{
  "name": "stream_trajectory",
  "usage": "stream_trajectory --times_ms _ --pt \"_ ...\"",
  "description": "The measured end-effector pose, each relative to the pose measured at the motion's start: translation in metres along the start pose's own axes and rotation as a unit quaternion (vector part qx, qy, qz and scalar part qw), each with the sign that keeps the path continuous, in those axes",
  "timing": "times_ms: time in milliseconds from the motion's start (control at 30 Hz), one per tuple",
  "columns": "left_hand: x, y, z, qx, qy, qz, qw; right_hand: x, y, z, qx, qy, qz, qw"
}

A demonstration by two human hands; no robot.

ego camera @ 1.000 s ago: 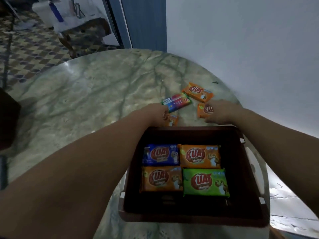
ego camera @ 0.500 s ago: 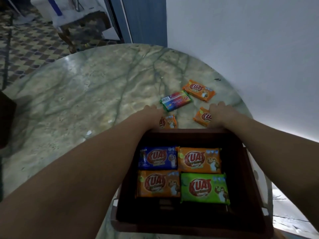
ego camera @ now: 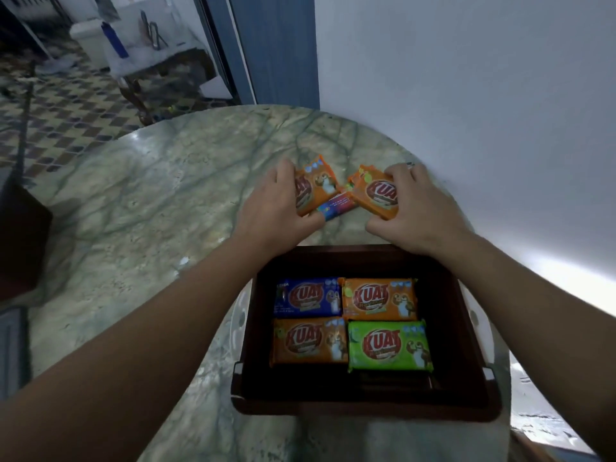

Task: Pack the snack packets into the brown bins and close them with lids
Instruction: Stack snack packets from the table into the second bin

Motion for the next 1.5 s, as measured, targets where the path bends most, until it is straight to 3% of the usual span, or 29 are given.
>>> stream_trajectory --times_ms 100,233,400,500,633,833,1367,1433,1500 --pt "0.029 0.010 0.013 -0.001 0.016 -0.031 0.999 0.032 -0.005 0.001 -0.069 0.015 0.030 0.997" --pt "0.070 0.020 0.007 -0.011 -0.032 -0.069 0.997 0.066 -0.001 -0.002 -0.104 0.016 0.072 0.992" --pt "0.108 0.015 -0.013 -0.009 -0.116 -0.106 0.987 0.093 0.016 -0.005 -0.034 -0.078 0.135 0.987" --pt "0.117 0.011 -0.022 -0.068 -0.116 -0.139 0.981 0.102 0.028 -0.009 0.016 -0.097 0.151 0.984" --pt "0.113 0.008 -0.026 -0.087 -0.110 -0.125 0.982 0.101 0.029 -0.019 0.106 -0.092 0.177 0.974" --pt "0.116 0.008 -0.028 -0.115 -0.106 -0.148 0.976 0.098 0.031 -0.025 0.173 -0.094 0.183 0.963" --pt "0.113 0.014 -0.027 -0.107 -0.114 -0.150 0.976 0.096 0.030 -0.024 0.157 -0.081 0.178 0.968" --pt "0.113 0.015 -0.026 -0.099 -0.118 -0.136 0.979 0.099 0.028 -0.023 0.144 -0.077 0.177 0.971" --pt "0.112 0.014 -0.025 -0.067 -0.110 -0.121 0.984 0.102 0.028 -0.021 0.060 -0.060 0.164 0.983"
Point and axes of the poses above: each hand's wrist, its own x-axis away from the middle knuckle, its own z-axis out of the back of the hand, y = z × x, the point moved 2 cm from there along -x, towards the middle knuckle, and after that the axes turned 11 degrees about -z, right-handed, at the moved point
